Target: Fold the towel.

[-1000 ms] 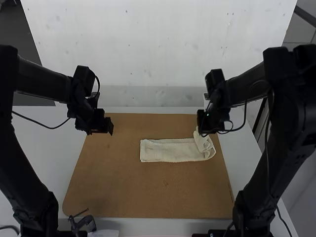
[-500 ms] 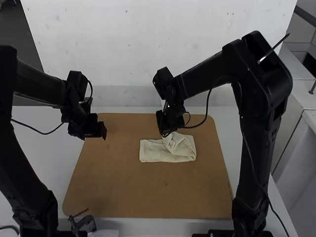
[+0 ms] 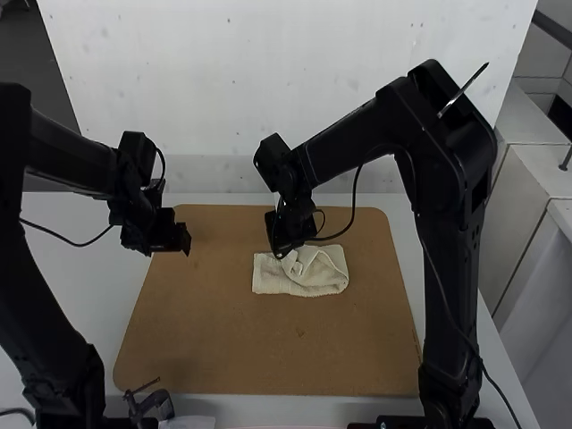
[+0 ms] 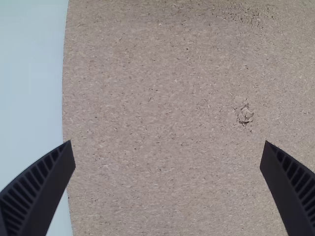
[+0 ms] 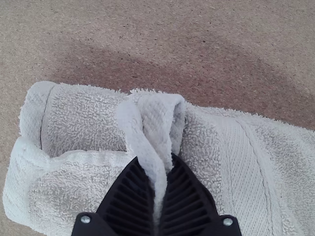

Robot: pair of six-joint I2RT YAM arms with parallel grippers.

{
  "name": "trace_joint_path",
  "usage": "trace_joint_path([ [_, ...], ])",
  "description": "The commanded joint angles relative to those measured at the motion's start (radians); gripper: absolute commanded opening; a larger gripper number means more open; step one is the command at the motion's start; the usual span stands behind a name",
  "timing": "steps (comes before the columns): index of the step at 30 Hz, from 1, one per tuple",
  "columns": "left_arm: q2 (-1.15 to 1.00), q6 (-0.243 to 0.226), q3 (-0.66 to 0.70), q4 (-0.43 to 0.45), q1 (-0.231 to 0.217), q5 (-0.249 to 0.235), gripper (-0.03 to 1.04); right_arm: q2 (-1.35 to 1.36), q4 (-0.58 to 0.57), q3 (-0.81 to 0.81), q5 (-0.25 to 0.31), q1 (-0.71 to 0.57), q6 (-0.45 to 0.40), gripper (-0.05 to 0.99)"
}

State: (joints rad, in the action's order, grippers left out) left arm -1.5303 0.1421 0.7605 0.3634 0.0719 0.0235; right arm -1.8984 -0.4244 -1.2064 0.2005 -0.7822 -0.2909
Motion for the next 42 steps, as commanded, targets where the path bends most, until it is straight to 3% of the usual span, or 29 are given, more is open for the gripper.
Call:
trace_joint_path([
  [1, 0.032, -0.018, -0.009, -0.015, -0.007, 0.006, 0.97, 0.001, 0.001, -0.045, 0.02, -0.026, -0.019, 0.01],
  [3, 0.03, -0.018, -0.01, -0.017, -0.007, 0.006, 0.97, 0.004, 0.004, -0.047, 0.043, -0.028, -0.025, 0.02],
  [6, 0.032, -0.019, -0.013, -0.018, -0.009, 0.006, 0.97, 0.022, 0.013, -0.05, 0.045, -0.025, -0.027, 0.28],
  [8, 0.03, -0.019, -0.013, -0.018, -0.011, 0.006, 0.97, 0.045, 0.019, -0.055, 0.047, -0.012, -0.025, 0.33],
  [20, 0.03, -0.029, -0.016, -0.027, -0.007, 0.006, 0.97, 0.197, -0.016, -0.065, 0.036, 0.093, 0.016, 0.32],
  [23, 0.03, -0.029, -0.016, -0.029, -0.004, 0.007, 0.97, 0.176, -0.013, -0.016, 0.036, 0.08, 0.019, 0.02],
  [42, 0.016, -0.029, -0.024, -0.047, -0.003, 0.003, 0.97, 0.027, 0.045, 0.068, 0.036, -0.031, 0.01, 0.02],
])
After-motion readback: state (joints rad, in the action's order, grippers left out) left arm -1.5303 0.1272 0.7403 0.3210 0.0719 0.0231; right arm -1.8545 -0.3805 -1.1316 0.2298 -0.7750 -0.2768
